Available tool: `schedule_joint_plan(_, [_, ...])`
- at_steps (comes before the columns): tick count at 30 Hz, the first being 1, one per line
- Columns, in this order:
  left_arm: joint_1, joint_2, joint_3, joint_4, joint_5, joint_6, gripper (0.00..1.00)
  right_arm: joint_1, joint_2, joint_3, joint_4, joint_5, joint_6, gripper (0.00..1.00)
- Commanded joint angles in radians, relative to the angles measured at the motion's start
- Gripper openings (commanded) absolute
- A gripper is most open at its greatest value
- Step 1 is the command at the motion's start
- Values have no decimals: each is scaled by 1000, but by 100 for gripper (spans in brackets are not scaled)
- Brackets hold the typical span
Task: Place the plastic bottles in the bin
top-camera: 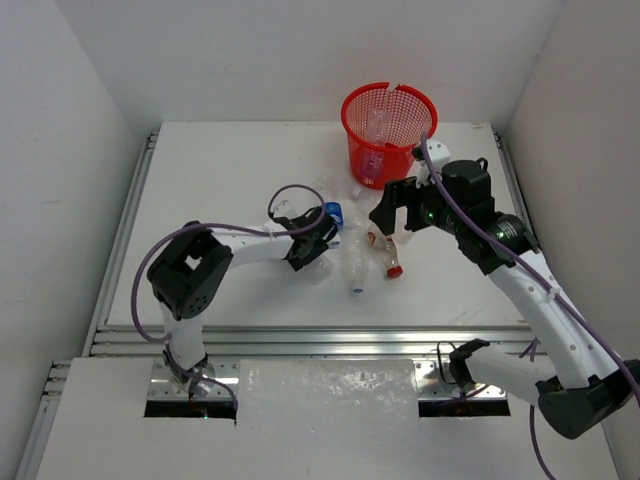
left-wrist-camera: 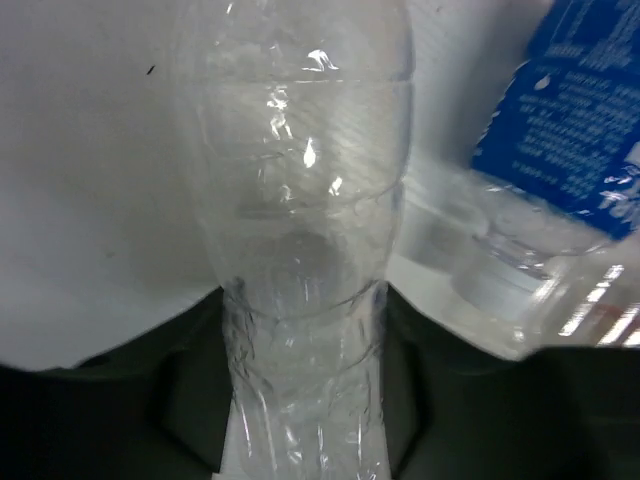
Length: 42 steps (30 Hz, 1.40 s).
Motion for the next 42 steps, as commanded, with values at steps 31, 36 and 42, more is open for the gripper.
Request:
schedule_joint_plan(31, [-75, -909, -769, 1336, 953, 555, 33, 205, 72, -252, 713, -565, 301, 5])
schedule_joint_plan(36, [-75, -975, -636, 867, 665, 650, 98, 192, 17, -172, 481, -261, 150, 0])
schedule_joint_plan(42, [-73, -1035, -528, 89, 120, 481, 100, -6, 83, 44, 380, 29, 97, 0])
